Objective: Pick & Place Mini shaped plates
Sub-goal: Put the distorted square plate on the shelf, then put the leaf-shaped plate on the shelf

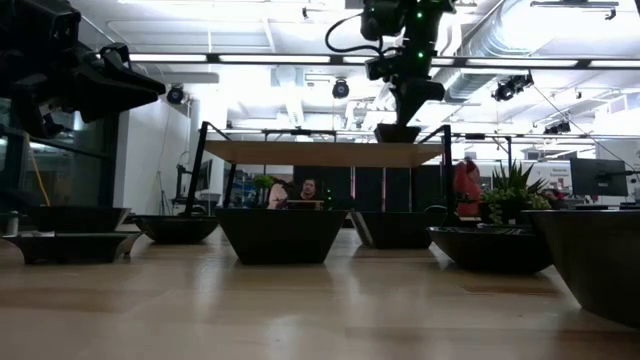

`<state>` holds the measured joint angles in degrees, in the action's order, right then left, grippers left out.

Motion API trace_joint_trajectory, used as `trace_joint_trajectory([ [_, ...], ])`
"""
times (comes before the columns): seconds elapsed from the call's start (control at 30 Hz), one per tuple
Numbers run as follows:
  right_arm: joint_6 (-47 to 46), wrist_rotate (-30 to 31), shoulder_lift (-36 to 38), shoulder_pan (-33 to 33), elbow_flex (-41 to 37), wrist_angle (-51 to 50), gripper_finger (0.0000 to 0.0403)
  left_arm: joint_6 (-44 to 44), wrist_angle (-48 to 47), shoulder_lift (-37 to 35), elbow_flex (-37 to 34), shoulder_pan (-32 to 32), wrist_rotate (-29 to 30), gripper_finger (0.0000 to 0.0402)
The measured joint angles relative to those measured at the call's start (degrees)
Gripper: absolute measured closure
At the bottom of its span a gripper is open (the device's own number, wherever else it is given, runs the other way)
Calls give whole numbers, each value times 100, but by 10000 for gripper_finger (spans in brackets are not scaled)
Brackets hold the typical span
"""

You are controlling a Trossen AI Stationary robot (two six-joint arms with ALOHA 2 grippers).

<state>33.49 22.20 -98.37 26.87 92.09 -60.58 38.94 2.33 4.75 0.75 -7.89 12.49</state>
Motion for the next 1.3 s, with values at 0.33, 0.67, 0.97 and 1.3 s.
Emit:
trace_joint_trajectory([
  [0.33,-312,-175,0,-1,0,-167,403,-2,0,0,0,-1,0,300],
  [0.67,-357,-356,0,-2,0,-204,396,0,0,-2,0,0,0,300],
  [0.97,-368,-354,2,-2,0,-268,375,-2,1,0,0,0,0,300],
  [1.3,-447,-359,7,-66,0,-356,322,-1,0,-1,0,1,0,300],
])
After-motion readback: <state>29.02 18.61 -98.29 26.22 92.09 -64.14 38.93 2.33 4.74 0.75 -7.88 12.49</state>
